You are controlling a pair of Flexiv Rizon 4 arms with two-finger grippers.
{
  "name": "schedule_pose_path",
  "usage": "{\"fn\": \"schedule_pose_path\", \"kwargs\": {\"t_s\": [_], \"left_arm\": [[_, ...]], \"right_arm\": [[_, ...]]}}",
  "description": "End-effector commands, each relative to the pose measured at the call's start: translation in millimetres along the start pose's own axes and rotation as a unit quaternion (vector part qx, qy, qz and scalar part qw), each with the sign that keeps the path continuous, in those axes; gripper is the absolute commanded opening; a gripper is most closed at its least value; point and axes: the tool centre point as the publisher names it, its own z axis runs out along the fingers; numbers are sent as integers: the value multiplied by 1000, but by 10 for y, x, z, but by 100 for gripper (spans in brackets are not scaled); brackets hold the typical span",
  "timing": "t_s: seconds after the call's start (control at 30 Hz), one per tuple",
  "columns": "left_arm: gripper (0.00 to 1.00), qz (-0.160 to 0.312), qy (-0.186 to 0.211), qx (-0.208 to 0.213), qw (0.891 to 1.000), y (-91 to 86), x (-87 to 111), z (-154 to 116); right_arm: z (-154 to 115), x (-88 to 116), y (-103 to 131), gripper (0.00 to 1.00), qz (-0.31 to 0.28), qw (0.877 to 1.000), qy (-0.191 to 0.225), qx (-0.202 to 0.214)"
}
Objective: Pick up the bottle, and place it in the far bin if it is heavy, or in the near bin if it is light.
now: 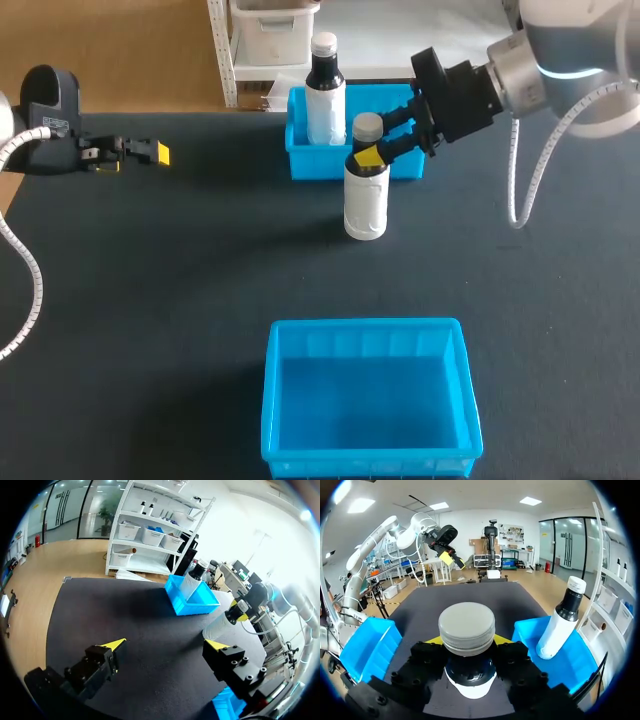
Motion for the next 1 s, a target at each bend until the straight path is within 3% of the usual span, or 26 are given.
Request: {"fn": "schedule_pose_path", "kwargs": {"t_s": [0.03,0.4,1.0], "left_arm": [[100,0,0,0,1000,0,0,0],[100,0,0,0,1000,0,0,0],[100,0,0,0,1000,0,0,0]], "right_arm": [[-14,19,34,3,0,1000,-2,2],[-166,-59,72,0,-3,1000,-7,11],[-639,-346,124,0,-4,999,-15,30]]}}
